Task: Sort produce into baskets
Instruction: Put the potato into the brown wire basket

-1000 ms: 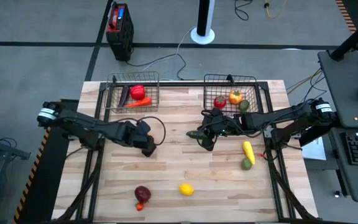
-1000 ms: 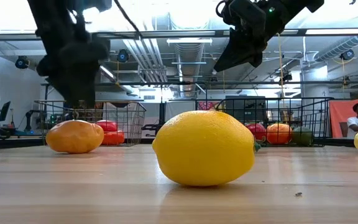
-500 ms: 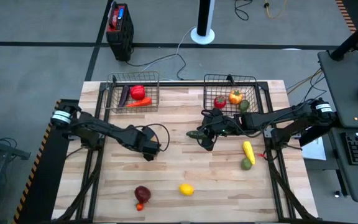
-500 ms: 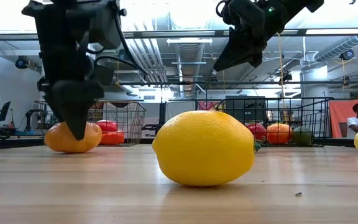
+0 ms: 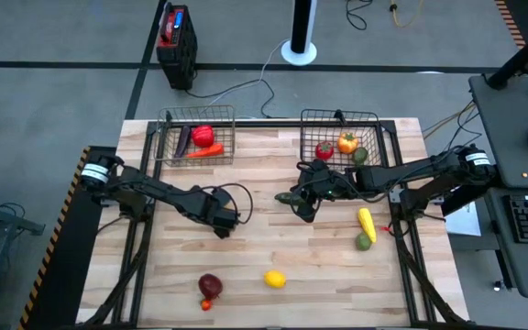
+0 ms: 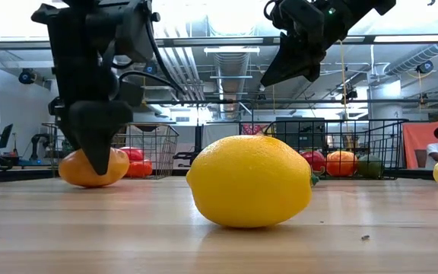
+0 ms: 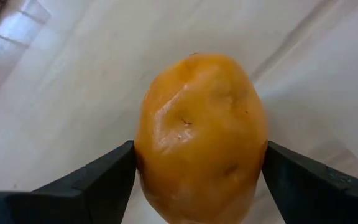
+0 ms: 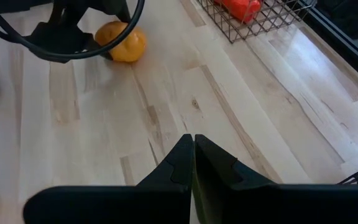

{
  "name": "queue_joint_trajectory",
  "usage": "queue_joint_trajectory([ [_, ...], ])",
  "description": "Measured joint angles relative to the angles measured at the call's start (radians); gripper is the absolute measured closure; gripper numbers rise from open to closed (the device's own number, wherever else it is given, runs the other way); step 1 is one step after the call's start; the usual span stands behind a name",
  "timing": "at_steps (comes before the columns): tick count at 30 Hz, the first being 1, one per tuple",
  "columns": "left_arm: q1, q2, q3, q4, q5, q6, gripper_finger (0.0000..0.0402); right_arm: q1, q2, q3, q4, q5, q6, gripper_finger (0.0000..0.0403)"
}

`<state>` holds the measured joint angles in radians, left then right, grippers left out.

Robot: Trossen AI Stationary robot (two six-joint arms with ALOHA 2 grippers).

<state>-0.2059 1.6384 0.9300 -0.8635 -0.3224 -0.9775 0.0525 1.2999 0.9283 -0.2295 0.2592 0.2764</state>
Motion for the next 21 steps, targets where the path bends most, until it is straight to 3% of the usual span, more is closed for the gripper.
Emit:
queue_joint_trajectory([
  [5,-0.012,0.000,0.011,0.003,0.017,0.000,0.0098,0.000,0.000,0.000,0.000,0.000,0.000,0.0393],
  [13,-0.013,-0.001,0.006,0.002,0.016,0.010,0.0168,0.000,0.000,0.000,0.000,0.000,0.000,0.0393],
  [21,-0.039,-0.004,0.074,-0.018,0.017,0.056,0.0170,0.002,0.000,0.000,0.000,-0.003,0.001,0.0393],
])
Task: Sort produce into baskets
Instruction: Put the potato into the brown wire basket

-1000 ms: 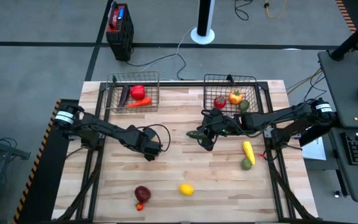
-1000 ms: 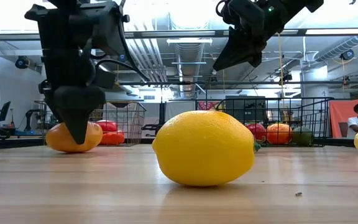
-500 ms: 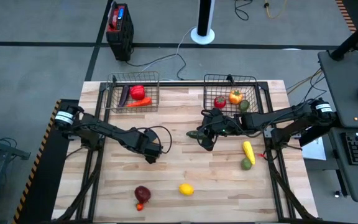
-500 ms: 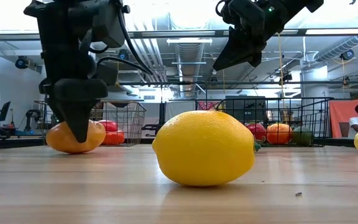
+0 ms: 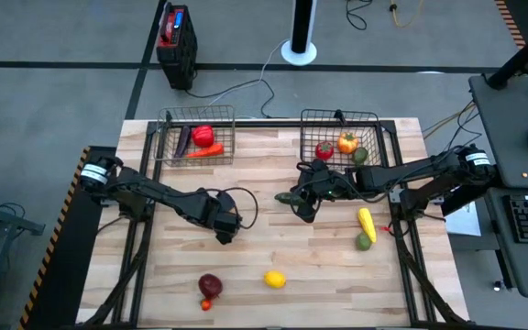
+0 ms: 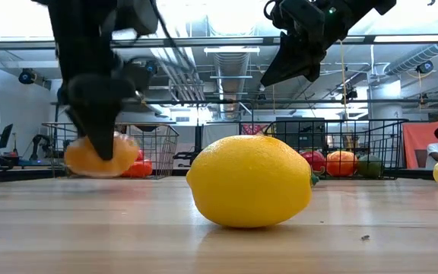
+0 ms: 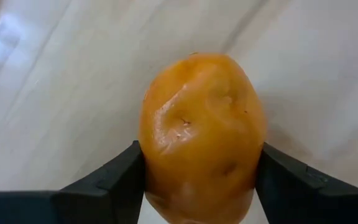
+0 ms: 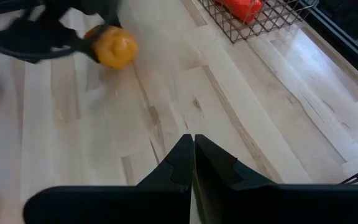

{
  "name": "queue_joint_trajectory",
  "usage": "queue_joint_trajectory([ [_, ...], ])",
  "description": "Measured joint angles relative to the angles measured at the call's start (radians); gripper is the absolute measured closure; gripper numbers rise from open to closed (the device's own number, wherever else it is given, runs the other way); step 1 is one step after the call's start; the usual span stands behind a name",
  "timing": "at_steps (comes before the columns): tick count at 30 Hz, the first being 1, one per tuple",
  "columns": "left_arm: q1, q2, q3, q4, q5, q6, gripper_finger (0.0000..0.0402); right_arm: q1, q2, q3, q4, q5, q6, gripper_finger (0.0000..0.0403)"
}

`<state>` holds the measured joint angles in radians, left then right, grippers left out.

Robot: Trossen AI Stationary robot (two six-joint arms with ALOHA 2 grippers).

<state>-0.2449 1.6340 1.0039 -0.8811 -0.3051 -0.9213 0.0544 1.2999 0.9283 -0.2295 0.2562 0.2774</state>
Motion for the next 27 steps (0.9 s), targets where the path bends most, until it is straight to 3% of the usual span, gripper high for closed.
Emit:
queue_joint_trajectory([
  [4,-0.020,-0.013,0.099,-0.094,-0.028,0.054,0.0168,0.000,0.000,0.000,0.000,-0.001,0.000,0.0393],
  [10,-0.006,-0.068,0.284,-0.372,-0.191,0.113,0.0166,0.000,0.000,0.000,-0.002,-0.002,-0.005,0.0393],
  [14,0.062,-0.139,0.378,-0.442,-0.298,0.216,0.0165,0.000,0.000,0.000,-0.002,-0.002,-0.008,0.0393],
  [18,0.200,-0.223,0.411,-0.441,-0.341,0.338,0.0165,0.000,0.000,0.000,-0.002,-0.002,-0.008,0.0393],
  [22,0.417,-0.279,0.402,-0.313,-0.294,0.467,0.0165,0.000,0.000,0.000,0.000,-0.002,-0.013,0.0393],
  [27,0.689,-0.271,0.369,-0.135,-0.037,0.625,0.0165,0.000,0.000,0.000,-0.001,-0.002,-0.015,0.0393],
])
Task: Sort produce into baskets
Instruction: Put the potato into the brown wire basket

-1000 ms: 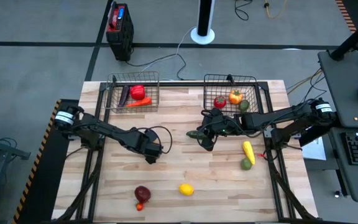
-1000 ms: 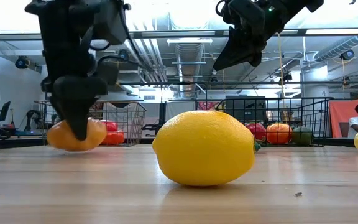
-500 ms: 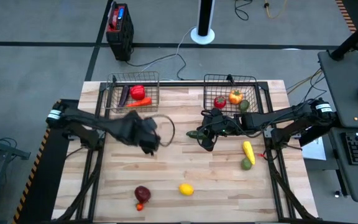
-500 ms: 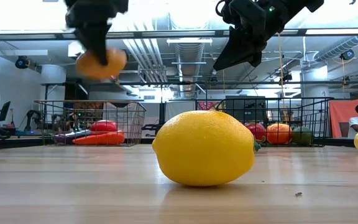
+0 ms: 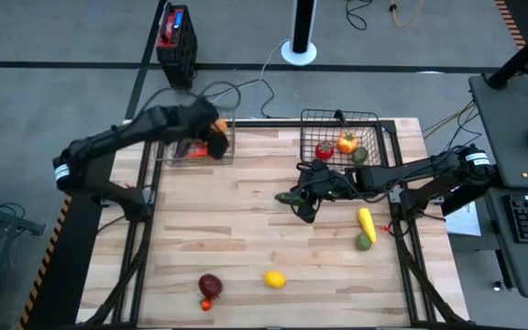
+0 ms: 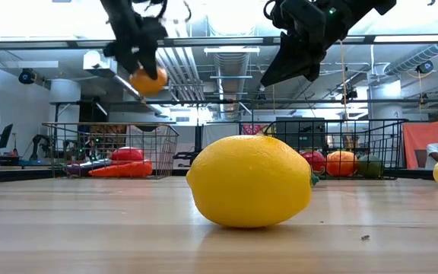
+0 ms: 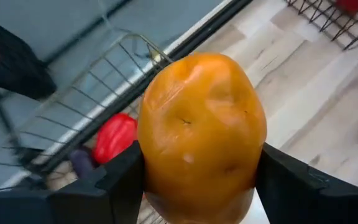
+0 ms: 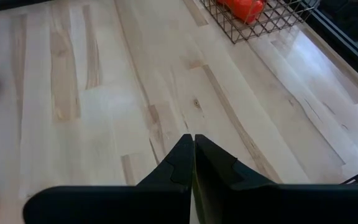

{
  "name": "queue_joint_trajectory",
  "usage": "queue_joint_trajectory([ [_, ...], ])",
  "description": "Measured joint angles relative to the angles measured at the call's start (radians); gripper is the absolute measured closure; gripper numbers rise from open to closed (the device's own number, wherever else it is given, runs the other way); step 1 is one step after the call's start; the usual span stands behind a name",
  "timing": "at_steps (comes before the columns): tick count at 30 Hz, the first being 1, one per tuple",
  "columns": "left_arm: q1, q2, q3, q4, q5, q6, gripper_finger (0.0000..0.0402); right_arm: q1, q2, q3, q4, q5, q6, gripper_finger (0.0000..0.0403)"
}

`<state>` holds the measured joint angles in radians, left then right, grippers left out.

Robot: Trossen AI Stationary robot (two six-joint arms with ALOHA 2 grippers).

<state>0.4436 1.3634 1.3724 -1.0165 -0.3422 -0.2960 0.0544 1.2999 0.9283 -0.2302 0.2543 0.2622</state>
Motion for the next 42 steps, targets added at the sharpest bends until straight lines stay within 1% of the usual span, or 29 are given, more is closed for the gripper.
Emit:
queue_joint_trajectory([
  [2,0.083,0.021,-0.007,0.020,0.064,0.007,0.0165,0.000,0.000,0.000,0.000,0.000,-0.001,0.0393],
  [6,0.183,0.070,-0.008,0.022,0.068,0.007,0.0164,0.000,0.000,0.000,-0.005,0.000,-0.006,0.0393],
  [12,0.232,0.134,-0.008,0.046,0.079,0.044,0.0164,0.000,0.000,0.000,-0.009,0.000,-0.022,0.0393],
  [15,0.261,0.177,-0.008,0.046,0.124,0.051,0.0164,0.000,0.000,0.000,-0.009,0.000,-0.028,0.0393],
  [18,0.275,0.217,-0.008,0.046,0.143,0.053,0.0164,0.000,0.000,-0.001,-0.016,0.000,-0.027,0.0393],
  [23,0.289,0.261,-0.008,0.104,0.145,0.072,0.0164,0.000,0.000,-0.002,-0.037,0.000,-0.016,0.0393],
  [26,0.306,0.296,-0.007,0.097,0.146,0.075,0.0164,0.000,0.000,-0.002,-0.037,0.000,-0.015,0.0393],
  [34,0.314,0.340,-0.006,0.122,0.144,0.092,0.0164,0.000,0.000,-0.003,-0.041,0.000,-0.012,0.0393],
  [38,0.318,0.353,-0.005,0.126,0.144,0.104,0.0154,0.000,0.000,-0.003,-0.041,0.000,-0.009,0.0393],
  [42,0.318,0.361,-0.005,0.127,0.143,0.105,0.0135,0.000,0.000,-0.003,-0.042,0.000,-0.008,0.0393],
])
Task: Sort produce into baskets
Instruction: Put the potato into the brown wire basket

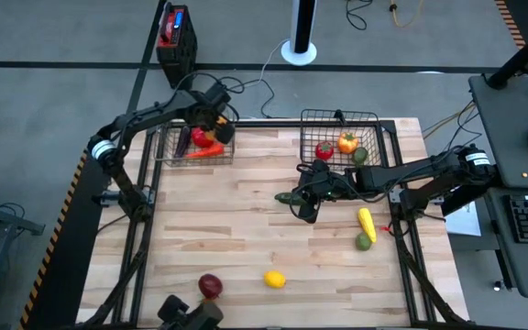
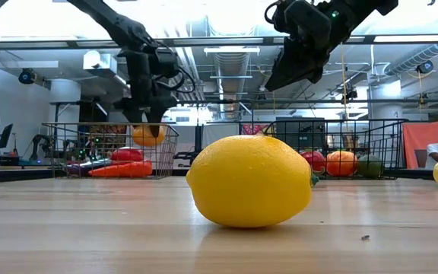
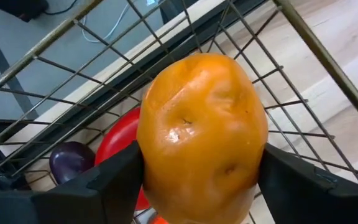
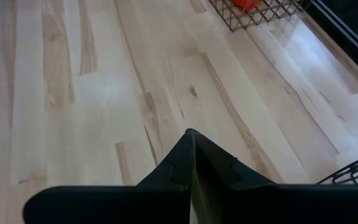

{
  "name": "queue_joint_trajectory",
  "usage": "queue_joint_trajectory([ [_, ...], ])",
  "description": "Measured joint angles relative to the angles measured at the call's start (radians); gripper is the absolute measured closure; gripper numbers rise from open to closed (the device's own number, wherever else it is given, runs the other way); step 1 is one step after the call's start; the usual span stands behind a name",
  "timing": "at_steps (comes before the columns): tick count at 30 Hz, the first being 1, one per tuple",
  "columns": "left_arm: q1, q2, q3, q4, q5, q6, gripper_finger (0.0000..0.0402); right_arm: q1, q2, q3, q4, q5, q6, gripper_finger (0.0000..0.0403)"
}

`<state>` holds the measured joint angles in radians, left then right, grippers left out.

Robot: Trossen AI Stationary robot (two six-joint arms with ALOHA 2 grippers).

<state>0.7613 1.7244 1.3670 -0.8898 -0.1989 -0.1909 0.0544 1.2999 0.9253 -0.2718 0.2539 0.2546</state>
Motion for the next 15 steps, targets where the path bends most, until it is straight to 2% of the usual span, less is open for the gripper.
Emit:
queue_joint_trajectory([
  [6,0.000,0.027,0.000,0.002,-0.001,0.009,0.0116,0.000,0.000,0.000,0.000,0.000,0.010,0.0393],
  [15,0.000,0.034,0.000,0.009,-0.002,0.016,0.0114,0.000,0.000,0.000,0.000,0.000,0.009,0.0393],
])
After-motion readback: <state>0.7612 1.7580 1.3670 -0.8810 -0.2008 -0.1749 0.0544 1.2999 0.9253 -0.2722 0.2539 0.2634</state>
